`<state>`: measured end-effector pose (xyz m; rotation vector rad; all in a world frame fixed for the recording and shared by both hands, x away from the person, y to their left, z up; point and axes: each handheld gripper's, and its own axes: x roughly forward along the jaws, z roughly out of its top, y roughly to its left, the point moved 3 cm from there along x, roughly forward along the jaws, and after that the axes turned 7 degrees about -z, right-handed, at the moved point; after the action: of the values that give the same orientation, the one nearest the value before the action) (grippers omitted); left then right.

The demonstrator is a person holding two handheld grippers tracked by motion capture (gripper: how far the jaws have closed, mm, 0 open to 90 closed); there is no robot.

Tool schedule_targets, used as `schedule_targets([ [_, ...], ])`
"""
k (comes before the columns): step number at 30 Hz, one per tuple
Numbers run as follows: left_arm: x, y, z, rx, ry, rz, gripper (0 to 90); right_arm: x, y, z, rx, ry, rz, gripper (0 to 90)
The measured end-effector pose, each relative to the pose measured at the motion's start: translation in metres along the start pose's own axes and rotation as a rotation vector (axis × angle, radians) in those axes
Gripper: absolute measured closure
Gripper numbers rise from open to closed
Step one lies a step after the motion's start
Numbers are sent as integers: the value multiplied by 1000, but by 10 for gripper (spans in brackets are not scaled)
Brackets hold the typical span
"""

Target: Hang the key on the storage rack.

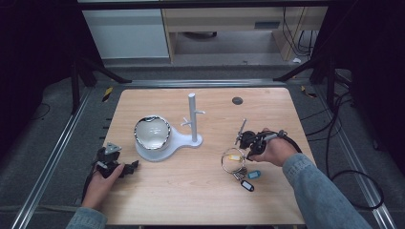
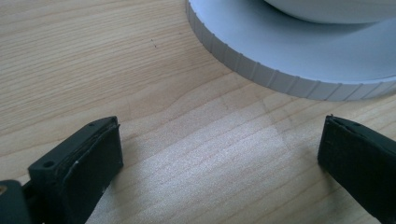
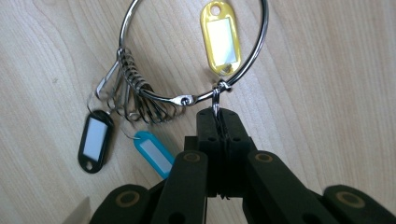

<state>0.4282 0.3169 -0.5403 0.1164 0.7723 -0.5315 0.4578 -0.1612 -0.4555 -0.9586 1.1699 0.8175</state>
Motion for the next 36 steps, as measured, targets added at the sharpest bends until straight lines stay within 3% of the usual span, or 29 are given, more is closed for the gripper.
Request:
schedule_targets([
  [14,0,0,0,0,0,0,0,-19,1,7,6,-19,-10,890],
  [23,0,0,0,0,0,-1,0,-39,-4,11,33,-44,-13,891],
  [36,0,0,0,-1,-2,-2,0,-50,-11,12,70,-40,-16,891],
])
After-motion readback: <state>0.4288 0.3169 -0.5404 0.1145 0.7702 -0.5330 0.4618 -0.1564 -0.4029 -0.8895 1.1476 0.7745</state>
